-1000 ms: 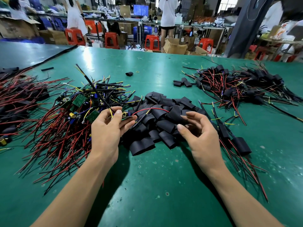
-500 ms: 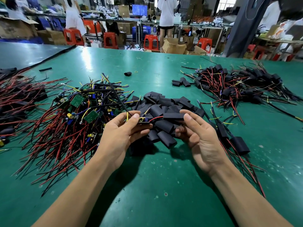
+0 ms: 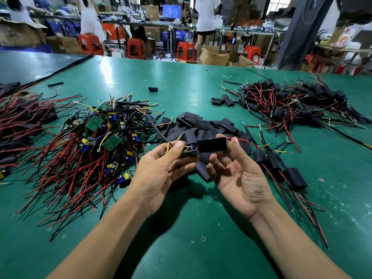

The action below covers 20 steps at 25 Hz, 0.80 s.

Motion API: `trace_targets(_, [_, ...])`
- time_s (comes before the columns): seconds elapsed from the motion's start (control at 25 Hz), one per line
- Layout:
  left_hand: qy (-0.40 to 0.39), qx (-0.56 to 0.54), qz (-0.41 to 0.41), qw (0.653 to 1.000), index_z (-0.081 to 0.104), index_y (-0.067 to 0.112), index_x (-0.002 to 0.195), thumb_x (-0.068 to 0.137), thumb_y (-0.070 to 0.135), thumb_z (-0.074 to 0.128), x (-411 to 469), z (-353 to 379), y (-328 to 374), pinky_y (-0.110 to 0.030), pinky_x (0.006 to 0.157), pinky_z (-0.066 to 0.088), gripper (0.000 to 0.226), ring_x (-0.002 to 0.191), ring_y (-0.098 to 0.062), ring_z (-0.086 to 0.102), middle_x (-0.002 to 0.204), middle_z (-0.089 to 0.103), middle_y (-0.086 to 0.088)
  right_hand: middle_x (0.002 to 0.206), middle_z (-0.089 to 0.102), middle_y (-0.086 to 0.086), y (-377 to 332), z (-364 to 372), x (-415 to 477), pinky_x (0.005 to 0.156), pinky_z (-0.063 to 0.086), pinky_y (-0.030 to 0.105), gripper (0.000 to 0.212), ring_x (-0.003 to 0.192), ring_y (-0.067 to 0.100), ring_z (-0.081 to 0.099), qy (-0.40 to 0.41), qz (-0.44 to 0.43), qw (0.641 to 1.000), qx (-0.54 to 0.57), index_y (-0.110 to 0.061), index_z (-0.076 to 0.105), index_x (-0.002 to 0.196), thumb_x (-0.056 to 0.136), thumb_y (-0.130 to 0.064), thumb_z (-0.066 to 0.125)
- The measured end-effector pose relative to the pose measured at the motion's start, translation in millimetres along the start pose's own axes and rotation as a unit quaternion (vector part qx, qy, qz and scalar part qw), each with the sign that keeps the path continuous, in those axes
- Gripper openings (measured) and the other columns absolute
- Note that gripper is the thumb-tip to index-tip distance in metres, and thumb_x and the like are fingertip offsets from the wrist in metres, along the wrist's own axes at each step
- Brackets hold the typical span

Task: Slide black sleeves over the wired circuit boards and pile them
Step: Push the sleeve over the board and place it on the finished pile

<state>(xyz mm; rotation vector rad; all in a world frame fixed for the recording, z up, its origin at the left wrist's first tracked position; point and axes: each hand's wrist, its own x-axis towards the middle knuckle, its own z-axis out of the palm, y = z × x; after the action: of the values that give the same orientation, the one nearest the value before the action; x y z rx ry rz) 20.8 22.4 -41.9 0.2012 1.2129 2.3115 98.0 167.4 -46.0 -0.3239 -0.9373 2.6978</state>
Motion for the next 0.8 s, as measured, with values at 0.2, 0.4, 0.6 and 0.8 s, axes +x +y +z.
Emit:
trace_targets(0.2, [0.0, -0.027, 0.007, 1.0, 0.064, 0.002, 0.102, 0.074, 0.018, 0.07, 1.2, -0.4, 1.4, -0.023, 0.059, 0.059, 0.033, 0.077, -0.022, 0.075, 0.089, 0.075, -0.015, 0.082, 0.073, 0.007, -1.2, -0.3, 2.1, 0.065, 0.06, 0.027, 0.022, 0.069, 0.016, 0.07, 0.019, 0.009, 0.998, 0.052, -0.009, 0.078, 0.084, 0.065, -0.021, 0.078])
trace_targets(0.4, [-0.015, -0.022, 0.013, 1.0, 0.066, 0.004, 0.1, 0.074, 0.018, 0.072, 1.5, -1.5, -1.5, -0.023, 0.062, 0.059, 0.03, 0.082, -0.023, 0.075, 0.093, 0.075, -0.018, 0.095, 0.075, 0.014, -0.6, 0.5, 0.9, 0.075, 0.062, 0.035, 0.056, 0.084, 0.023, 0.075, -0.019, 0.03, 0.995, 0.091, -0.003, 0.077, 0.087, 0.039, -0.018, 0.101])
trace_targets(0.6, [-0.039, 0.032, 0.037, 0.998, 0.07, 0.007, 0.098, 0.071, 0.015, 0.076, 1.6, -5.3, -5.1, -0.028, 0.073, 0.06, 0.029, 0.09, -0.027, 0.074, 0.099, 0.075, -0.017, 0.093, 0.075, 0.012, 4.3, 2.4, 2.3, 0.089, 0.058, 0.034, 0.028, 0.085, 0.02, 0.074, 0.001, 0.023, 0.999, 0.037, -0.007, 0.079, 0.086, 0.066, -0.027, 0.081])
trace_targets(0.8, [-0.037, 0.11, 0.063, 0.991, 0.075, 0.012, 0.092, 0.068, 0.015, 0.078, 1.3, -7.5, -6.7, -0.027, 0.072, 0.059, 0.024, 0.09, -0.024, 0.073, 0.095, 0.075, -0.012, 0.087, 0.076, 0.011, 6.6, 2.2, 1.9, 0.082, 0.06, 0.03, 0.025, 0.078, 0.018, 0.073, 0.024, -0.001, 0.999, -0.022, -0.009, 0.08, 0.089, 0.069, -0.024, 0.076])
